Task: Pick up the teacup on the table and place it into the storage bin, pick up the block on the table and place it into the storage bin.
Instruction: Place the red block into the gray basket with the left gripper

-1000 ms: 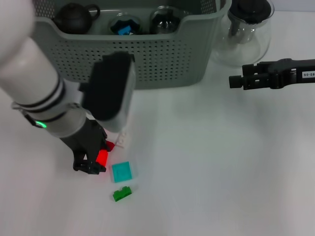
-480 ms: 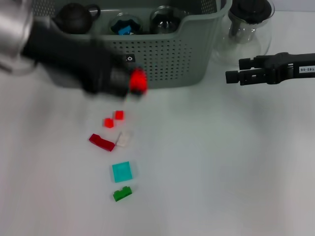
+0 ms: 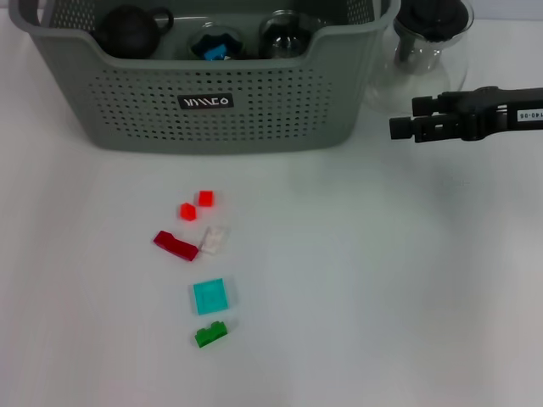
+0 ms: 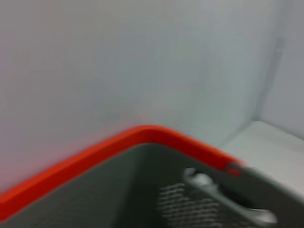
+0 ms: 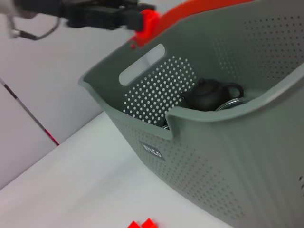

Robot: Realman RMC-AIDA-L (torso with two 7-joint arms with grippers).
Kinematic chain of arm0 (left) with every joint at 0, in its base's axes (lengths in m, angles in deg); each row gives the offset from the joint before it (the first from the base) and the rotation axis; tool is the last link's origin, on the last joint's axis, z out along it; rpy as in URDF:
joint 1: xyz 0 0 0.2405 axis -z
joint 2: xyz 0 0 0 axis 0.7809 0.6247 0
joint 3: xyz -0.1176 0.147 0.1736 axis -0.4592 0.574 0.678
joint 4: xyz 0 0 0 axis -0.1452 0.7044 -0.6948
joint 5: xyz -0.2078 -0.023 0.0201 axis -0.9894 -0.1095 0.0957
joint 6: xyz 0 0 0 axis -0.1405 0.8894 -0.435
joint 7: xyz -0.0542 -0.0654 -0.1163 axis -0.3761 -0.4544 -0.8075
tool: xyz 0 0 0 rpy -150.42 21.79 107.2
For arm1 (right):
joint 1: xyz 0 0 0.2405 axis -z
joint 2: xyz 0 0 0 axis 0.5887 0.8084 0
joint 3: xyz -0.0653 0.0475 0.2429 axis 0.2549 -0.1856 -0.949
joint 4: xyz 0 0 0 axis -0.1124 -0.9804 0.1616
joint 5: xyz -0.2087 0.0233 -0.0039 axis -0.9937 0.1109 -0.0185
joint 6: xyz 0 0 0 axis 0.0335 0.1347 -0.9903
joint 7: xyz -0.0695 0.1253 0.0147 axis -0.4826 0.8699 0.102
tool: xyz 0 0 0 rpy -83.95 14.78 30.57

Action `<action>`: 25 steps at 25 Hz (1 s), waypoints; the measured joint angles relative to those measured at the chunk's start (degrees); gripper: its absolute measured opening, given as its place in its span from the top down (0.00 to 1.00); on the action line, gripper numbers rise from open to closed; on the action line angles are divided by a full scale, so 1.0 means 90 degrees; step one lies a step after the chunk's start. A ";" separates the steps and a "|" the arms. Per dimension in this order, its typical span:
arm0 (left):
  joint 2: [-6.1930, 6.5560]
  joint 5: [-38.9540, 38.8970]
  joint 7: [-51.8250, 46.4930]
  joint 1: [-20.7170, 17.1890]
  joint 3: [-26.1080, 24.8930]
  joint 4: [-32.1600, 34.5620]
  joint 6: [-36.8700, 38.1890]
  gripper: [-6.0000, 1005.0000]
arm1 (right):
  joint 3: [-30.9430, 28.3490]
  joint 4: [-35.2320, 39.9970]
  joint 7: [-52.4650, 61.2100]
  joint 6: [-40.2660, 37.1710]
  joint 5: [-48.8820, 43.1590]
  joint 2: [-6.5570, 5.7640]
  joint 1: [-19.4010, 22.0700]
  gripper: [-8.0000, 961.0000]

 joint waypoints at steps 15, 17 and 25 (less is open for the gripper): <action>-0.0214 0.1931 -0.1107 0.0833 0.0995 -0.1890 -0.3009 0.59 | 0.0057 0.0000 0.0090 -0.0020 -0.0013 -0.0045 -0.0073 0.02; -0.0309 0.2120 -0.1178 0.0864 0.1062 -0.1927 -0.3167 0.59 | 0.0058 0.0000 0.0090 -0.0020 -0.0020 -0.0045 -0.0073 0.02; -0.0548 0.2655 -0.1272 0.0979 0.1163 -0.2103 -0.3426 0.59 | 0.0059 0.0000 0.0089 -0.0004 -0.0032 -0.0045 -0.0063 0.02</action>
